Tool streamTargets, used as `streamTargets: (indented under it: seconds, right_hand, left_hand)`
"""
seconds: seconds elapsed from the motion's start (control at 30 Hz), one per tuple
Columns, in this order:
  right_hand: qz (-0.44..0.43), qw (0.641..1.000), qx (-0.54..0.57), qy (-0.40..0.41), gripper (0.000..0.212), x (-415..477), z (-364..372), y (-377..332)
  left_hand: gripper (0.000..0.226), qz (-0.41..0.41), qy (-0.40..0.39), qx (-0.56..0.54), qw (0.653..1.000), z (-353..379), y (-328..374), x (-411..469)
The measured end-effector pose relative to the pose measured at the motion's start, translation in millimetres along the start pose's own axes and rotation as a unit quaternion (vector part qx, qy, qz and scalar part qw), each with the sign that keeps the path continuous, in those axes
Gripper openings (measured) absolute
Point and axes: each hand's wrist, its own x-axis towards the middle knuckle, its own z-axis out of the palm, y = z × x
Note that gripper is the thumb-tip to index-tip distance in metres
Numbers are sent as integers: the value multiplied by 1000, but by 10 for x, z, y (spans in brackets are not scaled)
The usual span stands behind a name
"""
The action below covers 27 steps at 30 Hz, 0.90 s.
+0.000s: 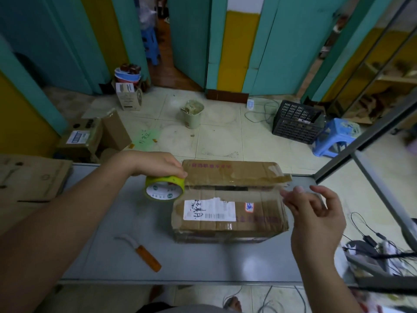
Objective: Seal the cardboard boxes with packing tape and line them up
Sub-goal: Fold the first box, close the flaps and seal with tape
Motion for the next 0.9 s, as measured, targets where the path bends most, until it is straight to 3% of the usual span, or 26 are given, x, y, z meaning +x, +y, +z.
streamTargets:
  seconds: [0.17,0.3,0.47,0.6,0.73,0.83,0.9]
  right_hand:
    - [107,994,5,15,12,336,58,123]
    - [108,993,20,49,16,449,107,220]
    - [85,995,31,28,22,536,154,208]
    - [72,997,-24,-4,20,626,133,226]
    - [105,993,-52,0,20,666,89,320]
    - [103,992,-67,17,21,679,66,359]
    - [85,994,-65,35,23,704,32,340]
  left_hand:
    - [51,13,4,-12,1000,-49,-1,-157]
    - [60,-29,1,-15,999,6,-97,-265]
    - [72,-66,112,69,989,124,-212,-261]
    - [79,25,89,-43,995,70,-298,-423]
    - [53,119,93,-201,968,64,-395,-525]
    - [46,134,143,-220,956,183,-381,-474]
    - [52,115,180,-201,956,212,-349,-437]
